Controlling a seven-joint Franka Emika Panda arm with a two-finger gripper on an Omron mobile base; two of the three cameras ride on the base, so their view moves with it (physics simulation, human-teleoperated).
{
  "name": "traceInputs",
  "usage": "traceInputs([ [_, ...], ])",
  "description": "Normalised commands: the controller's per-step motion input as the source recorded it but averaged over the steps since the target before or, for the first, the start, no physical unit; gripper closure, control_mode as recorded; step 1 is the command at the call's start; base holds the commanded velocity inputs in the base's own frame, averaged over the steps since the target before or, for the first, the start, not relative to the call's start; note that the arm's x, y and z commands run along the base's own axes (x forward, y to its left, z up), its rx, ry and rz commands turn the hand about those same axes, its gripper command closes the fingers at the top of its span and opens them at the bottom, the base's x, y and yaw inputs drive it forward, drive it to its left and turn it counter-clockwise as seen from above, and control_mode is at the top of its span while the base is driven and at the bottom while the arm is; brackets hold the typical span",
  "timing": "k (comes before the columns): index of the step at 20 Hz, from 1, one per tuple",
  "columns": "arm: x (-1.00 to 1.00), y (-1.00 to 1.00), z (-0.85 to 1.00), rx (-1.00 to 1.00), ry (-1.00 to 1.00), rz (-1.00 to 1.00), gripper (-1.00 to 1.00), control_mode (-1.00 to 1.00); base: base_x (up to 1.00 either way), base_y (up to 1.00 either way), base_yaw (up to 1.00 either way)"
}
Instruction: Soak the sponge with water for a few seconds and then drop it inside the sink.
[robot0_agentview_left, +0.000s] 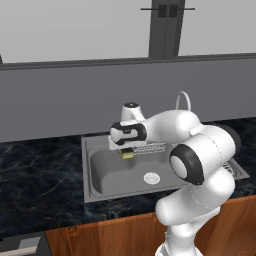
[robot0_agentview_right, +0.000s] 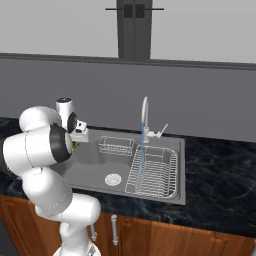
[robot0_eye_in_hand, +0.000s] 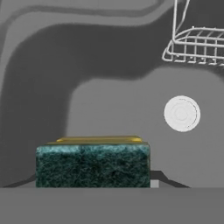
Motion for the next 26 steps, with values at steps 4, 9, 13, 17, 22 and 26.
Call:
traceInputs([
  [4,0.00,0.00,-0.34,0.13,-0.09,0.07,1.00,-1.00,0.00,0.00,0.00],
  [9,0.00,0.00,-0.17,0.11,-0.06,0.07,1.00,-1.00,0.00,0.00,0.00],
  [13,0.00,0.00,-0.02,0.00,-0.03,0.05,1.00,-1.00,0.00,0.00,0.00],
  [17,0.00,0.00,0.00,-0.03,-0.01,0.03,1.00,-1.00,0.00,0.00,0.00],
  [22,0.03,0.00,0.00,-0.03,0.00,0.01,1.00,-1.00,0.00,0.00,0.00],
  [26,0.06,0.00,-0.07,-0.01,0.00,0.00,1.00,-1.00,0.00,0.00,0.00],
])
